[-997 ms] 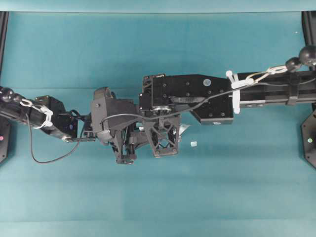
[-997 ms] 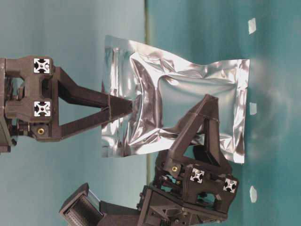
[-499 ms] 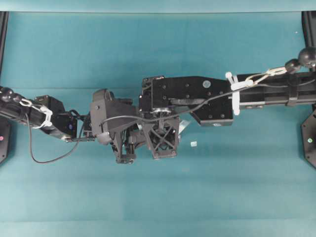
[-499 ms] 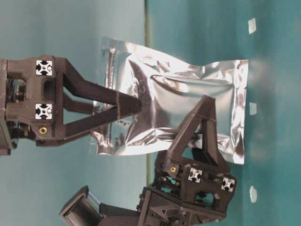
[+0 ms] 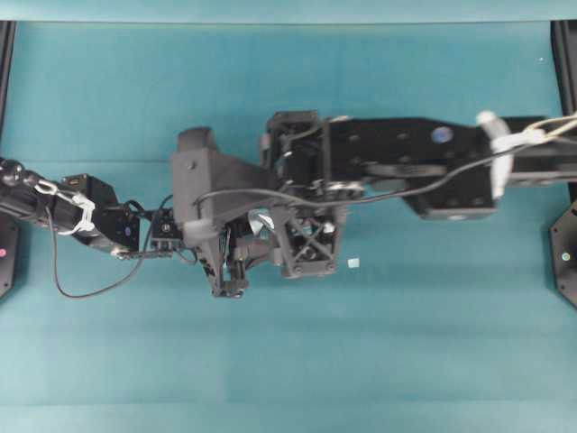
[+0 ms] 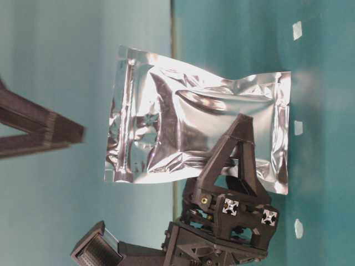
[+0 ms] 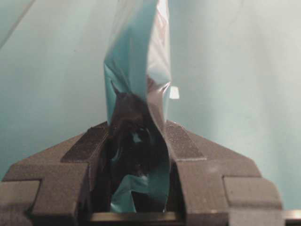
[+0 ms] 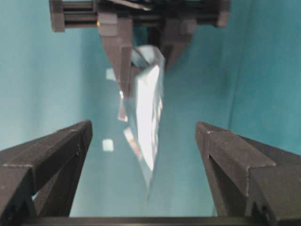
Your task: Hand over the silver zip bag and make it stand upright.
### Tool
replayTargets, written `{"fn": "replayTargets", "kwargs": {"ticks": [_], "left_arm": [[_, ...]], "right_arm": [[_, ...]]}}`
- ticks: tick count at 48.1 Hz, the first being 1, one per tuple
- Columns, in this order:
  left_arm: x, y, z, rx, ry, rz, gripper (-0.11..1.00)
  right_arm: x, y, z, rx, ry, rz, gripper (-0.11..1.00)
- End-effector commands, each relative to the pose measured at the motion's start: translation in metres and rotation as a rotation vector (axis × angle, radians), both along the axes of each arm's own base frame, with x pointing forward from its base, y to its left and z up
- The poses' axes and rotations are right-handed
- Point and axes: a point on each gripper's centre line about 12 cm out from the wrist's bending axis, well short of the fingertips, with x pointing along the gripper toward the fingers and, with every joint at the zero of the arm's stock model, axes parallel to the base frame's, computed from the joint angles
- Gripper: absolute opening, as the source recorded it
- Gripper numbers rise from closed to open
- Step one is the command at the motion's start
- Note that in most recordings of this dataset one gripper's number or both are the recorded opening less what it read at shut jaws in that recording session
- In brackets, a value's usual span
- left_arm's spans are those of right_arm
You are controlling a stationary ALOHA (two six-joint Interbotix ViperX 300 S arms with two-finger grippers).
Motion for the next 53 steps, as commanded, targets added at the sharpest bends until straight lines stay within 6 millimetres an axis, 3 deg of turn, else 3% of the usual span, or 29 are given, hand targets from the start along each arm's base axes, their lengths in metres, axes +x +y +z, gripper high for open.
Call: {"fn": "replayTargets", "kwargs": {"ticks": [1,17,42,53], "left_arm": [[0.002,-0.002,0.003,0.005,-0.011,-0.005,0.24],[0.001,-0.005,0.002,0.003,-0.009,-0.013,0.24],[0.002,-0.006,0.004,0.003,-0.014,-0.016,0.24],[0.003,-0.007,0.003,0.003,-0.006,-0.019,0.24]], "right_arm": [[-0.010,0.000,0.027,0.006,-0.070,-0.021,0.97],[-0.042,-0.001,0.048,0.033,-0.197,-0.068,0.97],[-0.117,-0.001,0.036,0.108,-0.542,-0.113,0.97],[-0.143,-0.006,0.037,0.108,-0.589,-0.121,0.97]]}}
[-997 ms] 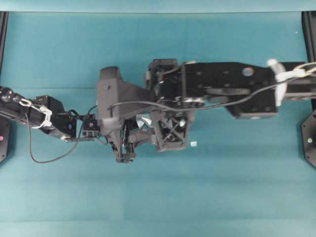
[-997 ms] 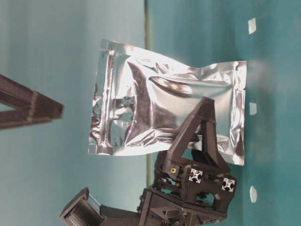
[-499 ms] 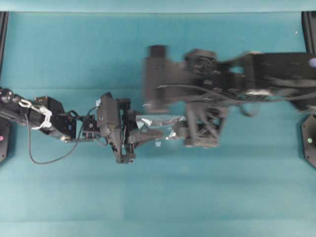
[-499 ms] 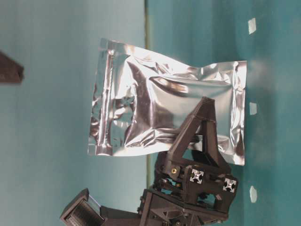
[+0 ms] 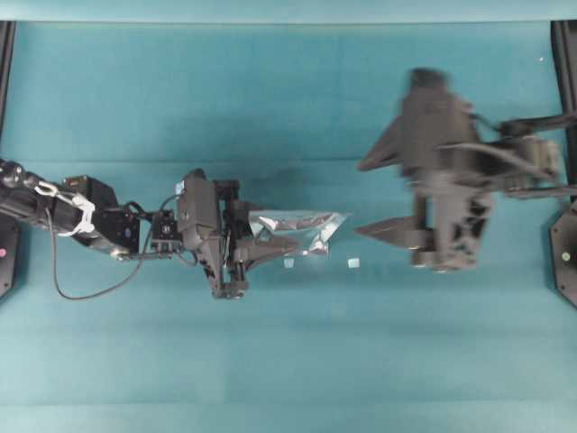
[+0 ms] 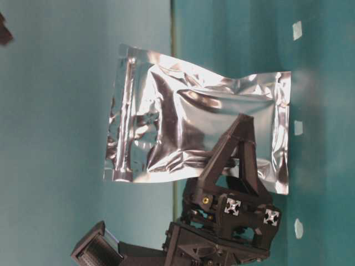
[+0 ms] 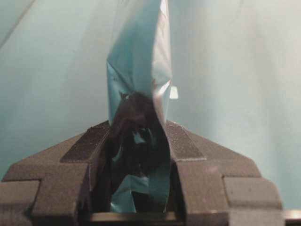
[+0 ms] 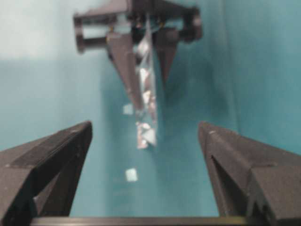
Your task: Hand over the silver zip bag and make it stand upright.
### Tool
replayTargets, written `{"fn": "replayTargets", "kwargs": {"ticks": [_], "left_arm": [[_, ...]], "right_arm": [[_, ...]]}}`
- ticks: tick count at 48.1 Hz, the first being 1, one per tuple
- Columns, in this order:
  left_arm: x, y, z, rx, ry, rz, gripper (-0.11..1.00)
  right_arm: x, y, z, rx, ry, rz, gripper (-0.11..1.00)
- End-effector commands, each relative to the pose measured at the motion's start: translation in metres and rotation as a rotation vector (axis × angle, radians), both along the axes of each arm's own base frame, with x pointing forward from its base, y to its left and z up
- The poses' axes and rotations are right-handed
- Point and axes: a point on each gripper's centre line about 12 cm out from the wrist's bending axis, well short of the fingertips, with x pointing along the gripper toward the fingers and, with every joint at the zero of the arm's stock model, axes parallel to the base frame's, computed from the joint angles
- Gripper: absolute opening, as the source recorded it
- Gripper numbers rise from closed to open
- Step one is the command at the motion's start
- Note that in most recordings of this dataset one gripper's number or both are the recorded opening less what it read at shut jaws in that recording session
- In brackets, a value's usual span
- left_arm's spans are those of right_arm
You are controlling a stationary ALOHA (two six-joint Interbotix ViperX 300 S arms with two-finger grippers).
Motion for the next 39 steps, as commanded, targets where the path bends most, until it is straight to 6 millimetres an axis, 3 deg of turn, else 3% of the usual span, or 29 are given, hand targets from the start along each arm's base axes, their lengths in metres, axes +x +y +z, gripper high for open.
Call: {"fn": "replayTargets", "kwargs": {"ticks": [1,22,39], "left_arm": [[0.002,-0.004,0.003,-0.001,-0.011,-0.012,0.24],[0.003,-0.004,0.000,-0.001,0.021,-0.012,0.24],[0.003,-0.007,0.000,-0.001,0.018,-0.018,0.24]], "right_arm": [[-0.010,-0.001,0.011,0.006,-0.048,-0.008,0.97],[-0.037,-0.001,0.014,0.006,-0.085,-0.009,0.97],[-0.043,-0.001,0.011,0.006,-0.083,-0.007,0.97]]}}
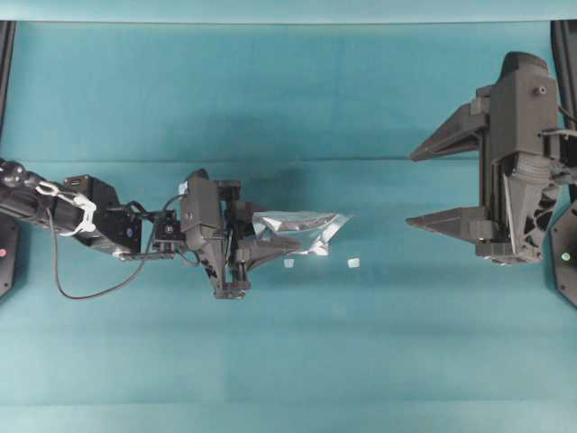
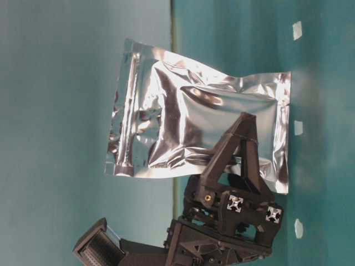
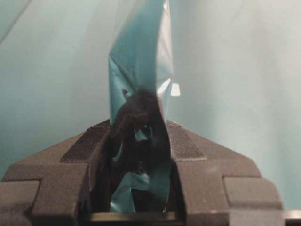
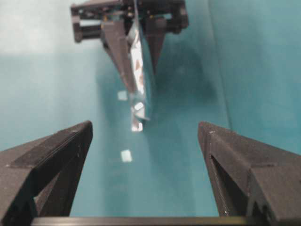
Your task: Hand over the silver zip bag and make it stand upright.
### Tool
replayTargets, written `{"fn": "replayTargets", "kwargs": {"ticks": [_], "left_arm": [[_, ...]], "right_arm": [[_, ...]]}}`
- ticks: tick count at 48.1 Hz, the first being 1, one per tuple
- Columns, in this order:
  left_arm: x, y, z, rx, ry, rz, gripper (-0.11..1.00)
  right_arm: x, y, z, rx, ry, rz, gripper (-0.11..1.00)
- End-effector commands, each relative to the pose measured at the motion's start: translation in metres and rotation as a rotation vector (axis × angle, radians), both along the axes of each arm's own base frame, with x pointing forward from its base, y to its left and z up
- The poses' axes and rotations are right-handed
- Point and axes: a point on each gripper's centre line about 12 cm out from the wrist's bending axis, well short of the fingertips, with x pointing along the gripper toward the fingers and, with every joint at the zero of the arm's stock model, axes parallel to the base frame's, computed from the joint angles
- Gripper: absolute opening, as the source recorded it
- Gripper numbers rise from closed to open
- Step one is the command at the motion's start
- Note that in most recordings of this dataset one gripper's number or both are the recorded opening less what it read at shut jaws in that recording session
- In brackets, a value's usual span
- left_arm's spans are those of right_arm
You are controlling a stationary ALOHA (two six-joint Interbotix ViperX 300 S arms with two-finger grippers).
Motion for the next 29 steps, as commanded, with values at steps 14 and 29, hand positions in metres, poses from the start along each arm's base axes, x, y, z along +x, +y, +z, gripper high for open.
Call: {"fn": "replayTargets", "kwargs": {"ticks": [14,29], "left_arm": [[0.0009,-0.0092,0.0025,0.001,-0.009,-0.024,0.24],[0.0009,-0.0098,0.0029,-0.001,-0.012,-0.026,0.24]], "right_arm": [[-0.0048,0.0005,0.0072,0.006,-0.034,-0.002,0.97],[-0.0066,0.0021,0.0014,0.012,-0.020,0.002,0.97]]}}
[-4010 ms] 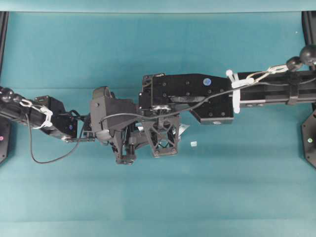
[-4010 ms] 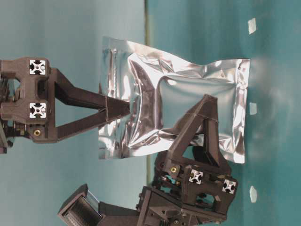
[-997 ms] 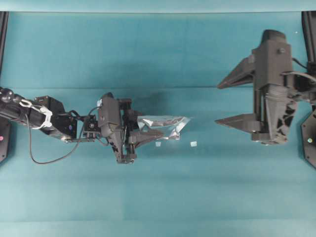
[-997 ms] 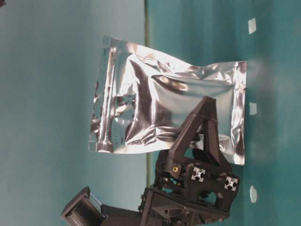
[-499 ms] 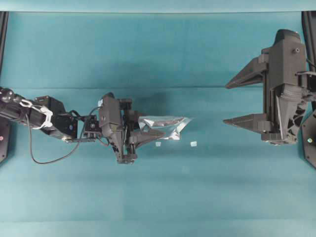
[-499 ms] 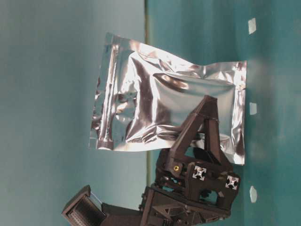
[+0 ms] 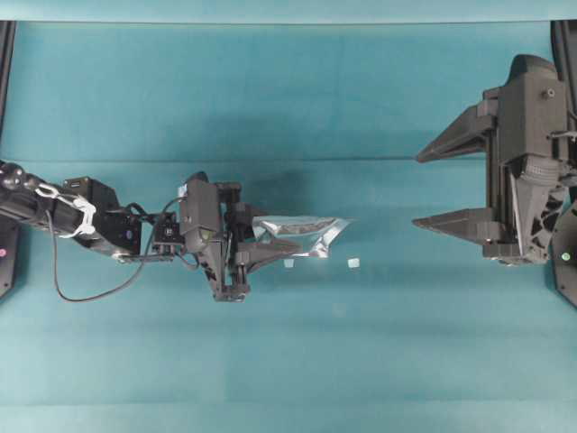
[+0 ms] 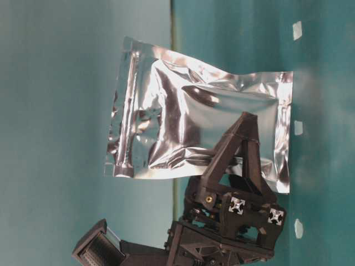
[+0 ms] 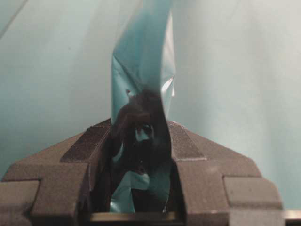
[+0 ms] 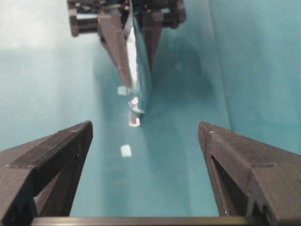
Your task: Hand over the silver zip bag and make it stand upright.
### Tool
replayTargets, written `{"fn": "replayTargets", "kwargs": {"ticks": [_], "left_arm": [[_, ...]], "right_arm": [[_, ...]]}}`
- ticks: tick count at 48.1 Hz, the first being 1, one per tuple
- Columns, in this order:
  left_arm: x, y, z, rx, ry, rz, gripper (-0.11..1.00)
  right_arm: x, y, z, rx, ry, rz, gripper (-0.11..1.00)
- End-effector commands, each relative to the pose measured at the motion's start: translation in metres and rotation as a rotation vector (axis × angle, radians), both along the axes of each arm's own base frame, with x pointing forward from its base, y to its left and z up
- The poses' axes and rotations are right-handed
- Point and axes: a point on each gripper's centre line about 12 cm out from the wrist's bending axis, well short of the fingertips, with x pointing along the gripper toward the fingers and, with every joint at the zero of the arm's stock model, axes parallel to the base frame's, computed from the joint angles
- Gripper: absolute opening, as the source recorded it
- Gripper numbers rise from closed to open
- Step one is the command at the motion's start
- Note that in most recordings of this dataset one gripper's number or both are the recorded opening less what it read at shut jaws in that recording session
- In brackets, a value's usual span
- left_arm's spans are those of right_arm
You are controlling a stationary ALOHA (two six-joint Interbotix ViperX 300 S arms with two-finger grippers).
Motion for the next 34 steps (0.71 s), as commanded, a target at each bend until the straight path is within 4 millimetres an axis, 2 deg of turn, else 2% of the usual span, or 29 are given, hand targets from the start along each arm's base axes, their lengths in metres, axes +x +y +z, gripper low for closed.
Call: {"fn": "replayTargets", "kwargs": {"ticks": [1,34], "left_arm": [[0.0012,-0.0057,0.0027,-0.002,-0.009,-0.016,0.24],[0.0005,-0.0057,0.0029,-0.002,-0.014,-0.016,0.24]], "right_arm": [[-0.0011,0.0012,0.0054,0.011,-0.025,-0.001,0.97],[-0.0040,0.0018,0.0021,0.012,-0.031,0.002,0.97]]}}
